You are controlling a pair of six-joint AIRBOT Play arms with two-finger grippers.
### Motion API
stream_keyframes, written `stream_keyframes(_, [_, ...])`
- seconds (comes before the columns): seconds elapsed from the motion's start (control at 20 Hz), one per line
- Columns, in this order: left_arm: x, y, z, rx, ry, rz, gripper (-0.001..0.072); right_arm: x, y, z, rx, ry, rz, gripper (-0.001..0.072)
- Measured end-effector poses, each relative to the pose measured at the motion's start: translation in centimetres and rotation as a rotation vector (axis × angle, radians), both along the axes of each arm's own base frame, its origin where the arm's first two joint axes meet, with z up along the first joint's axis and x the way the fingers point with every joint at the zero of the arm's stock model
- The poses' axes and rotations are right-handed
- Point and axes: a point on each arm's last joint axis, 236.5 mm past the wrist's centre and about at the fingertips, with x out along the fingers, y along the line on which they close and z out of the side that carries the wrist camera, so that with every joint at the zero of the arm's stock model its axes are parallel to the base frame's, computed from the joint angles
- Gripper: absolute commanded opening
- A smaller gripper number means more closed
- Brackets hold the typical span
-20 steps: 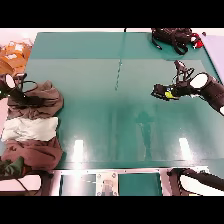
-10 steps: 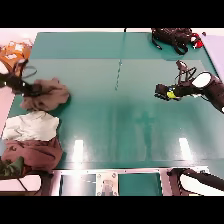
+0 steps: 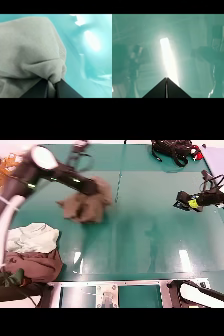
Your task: Fold the shirts.
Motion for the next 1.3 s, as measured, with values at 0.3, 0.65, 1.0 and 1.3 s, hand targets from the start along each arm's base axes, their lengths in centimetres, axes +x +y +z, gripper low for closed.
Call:
stream_keyframes(0.3, [-3.0,-9.5,-4.7,-0.052,0.069,-0.086,0.0714,-0.3,-0.9,0.1,0.002,0.009,-0.011,0.0445])
stream_keyframes(0.65, [1.1,0.3,-4.0,0.005,0.225,0.053,0.0720,-2.8,2.9,-1.6,0.083,0.099,0.078,0.0453])
stream_keyframes(1.0, [-0.9,11.5,-12.3,0.133,0.531,0.252,0.0720,-8.3,16.9,-6.7,0.225,0.208,0.372,0.0451])
stream_keyframes(1.3, [-2.6,12.8,-19.1,0.111,0.604,0.379,0.0720,-9.3,21.8,-9.6,0.259,0.226,0.435,0.0109])
